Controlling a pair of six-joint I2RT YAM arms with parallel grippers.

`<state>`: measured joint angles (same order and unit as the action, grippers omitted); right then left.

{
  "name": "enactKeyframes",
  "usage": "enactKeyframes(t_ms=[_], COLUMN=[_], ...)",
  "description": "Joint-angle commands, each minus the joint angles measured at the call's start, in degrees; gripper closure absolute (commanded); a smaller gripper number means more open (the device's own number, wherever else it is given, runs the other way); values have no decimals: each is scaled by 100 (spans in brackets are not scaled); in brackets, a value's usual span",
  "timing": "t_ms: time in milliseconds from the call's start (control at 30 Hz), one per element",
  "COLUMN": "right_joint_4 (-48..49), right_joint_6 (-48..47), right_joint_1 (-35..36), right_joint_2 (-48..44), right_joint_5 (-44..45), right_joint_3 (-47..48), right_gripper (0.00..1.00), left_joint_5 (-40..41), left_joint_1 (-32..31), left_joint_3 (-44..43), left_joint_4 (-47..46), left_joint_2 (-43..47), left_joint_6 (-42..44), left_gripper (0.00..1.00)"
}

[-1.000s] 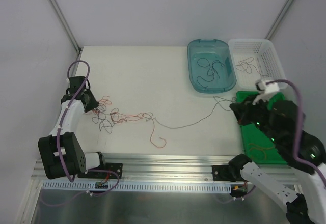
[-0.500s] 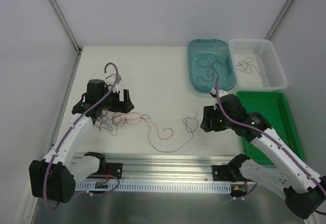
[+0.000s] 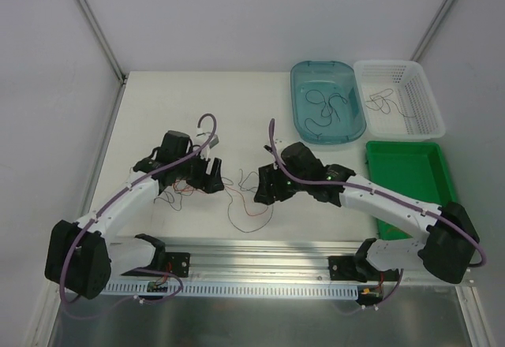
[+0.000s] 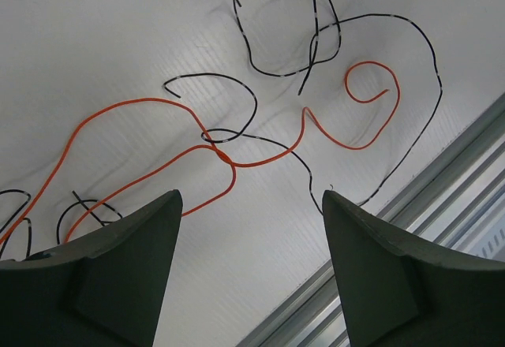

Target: Untangle the cables

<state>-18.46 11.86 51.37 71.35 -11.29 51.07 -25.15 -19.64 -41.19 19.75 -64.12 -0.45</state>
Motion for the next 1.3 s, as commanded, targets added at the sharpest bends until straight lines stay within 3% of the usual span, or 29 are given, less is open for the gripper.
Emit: enactKeyframes(t_ms=[0, 100, 300, 433, 533, 567, 867, 1067, 1167, 1267], right_joint_4=[1212, 1511, 2328, 2961, 3497, 3637, 3885, 4078, 4070, 4069], right_joint_6=[422, 502, 844, 1221, 1573, 1748, 2479, 2523, 2514, 2479], right_joint_1=[310, 531, 1049, 1138, 1155, 1147, 1164, 1155, 1164, 1155], right_joint_2=[159, 379, 757, 1161, 1547, 1635, 2576, 2989, 3156, 3244], right_joint_5=[-251, -154, 118, 197, 206, 258, 917, 874, 804, 742], right_joint_3=[52, 61, -114, -272, -326, -326, -308, -141, -18, 70], right_gripper=[40, 39, 39, 39, 39, 39, 39, 43, 48, 60], left_joint_5=[167, 422, 766, 774, 678, 669, 520, 467, 467, 449], left_joint_1=[-224, -400, -515, -541, -532, -541, -532, -541, -541, -532], left_joint_3=[58, 32, -38, -152, -223, -232, -267, -293, -311, -311], left_joint_4=[-103, -68, -41, -24, -6, -6, 29, 20, 29, 29], left_joint_2=[-232, -452, -768, -1006, -1102, -1112, -1068, -1033, -1024, -989], left_joint_6=[264, 256, 159, 89, 54, 54, -113, -131, -131, -140], left_gripper=[28, 31, 50, 70, 96, 100, 100, 100, 100, 100])
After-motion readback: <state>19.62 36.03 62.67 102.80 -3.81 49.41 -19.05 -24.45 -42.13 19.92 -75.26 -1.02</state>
